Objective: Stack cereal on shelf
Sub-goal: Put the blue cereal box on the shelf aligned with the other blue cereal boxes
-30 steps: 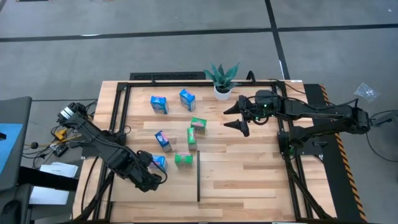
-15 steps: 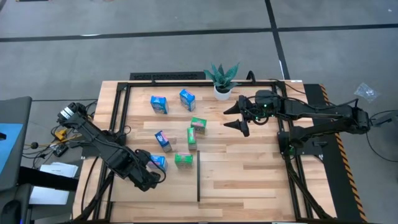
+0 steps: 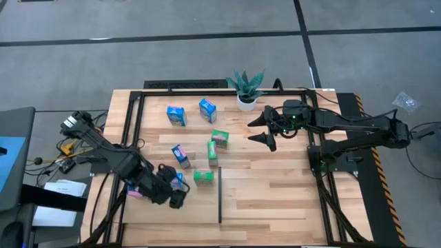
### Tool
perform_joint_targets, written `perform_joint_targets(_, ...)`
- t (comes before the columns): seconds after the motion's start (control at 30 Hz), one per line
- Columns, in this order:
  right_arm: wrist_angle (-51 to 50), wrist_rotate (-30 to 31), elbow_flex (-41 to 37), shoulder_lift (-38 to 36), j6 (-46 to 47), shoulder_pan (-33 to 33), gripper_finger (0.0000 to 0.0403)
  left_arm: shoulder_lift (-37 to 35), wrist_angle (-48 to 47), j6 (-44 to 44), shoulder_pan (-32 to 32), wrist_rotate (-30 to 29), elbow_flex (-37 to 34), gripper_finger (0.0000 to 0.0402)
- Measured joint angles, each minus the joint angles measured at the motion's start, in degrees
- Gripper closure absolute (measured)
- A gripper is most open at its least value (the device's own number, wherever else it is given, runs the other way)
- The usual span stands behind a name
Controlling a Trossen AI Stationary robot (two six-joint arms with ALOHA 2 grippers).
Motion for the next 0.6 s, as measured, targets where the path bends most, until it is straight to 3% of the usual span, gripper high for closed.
perform_joint_targets(0.23, -0.7, 0.0, 0.0, 0.0, -0.1, 0.0, 0.0085, -7.9, -4.3, 7.5, 6.9, -5.0, 0.0, 0.0045)
perform_joint_targets(0.43, -1.0, 0.0, 0.0, 0.0, -0.1, 0.0, 0.0085, -11.7, -11.9, 25.2, 14.9, -7.1, 0.0, 0.0045)
perform_joint_targets(0.6, -1.6, 0.0, 0.0, 0.0, 0.0, 0.0, 0.0085, -10.7, -12.4, 43.2, 19.8, -6.8, 0.0, 0.0045)
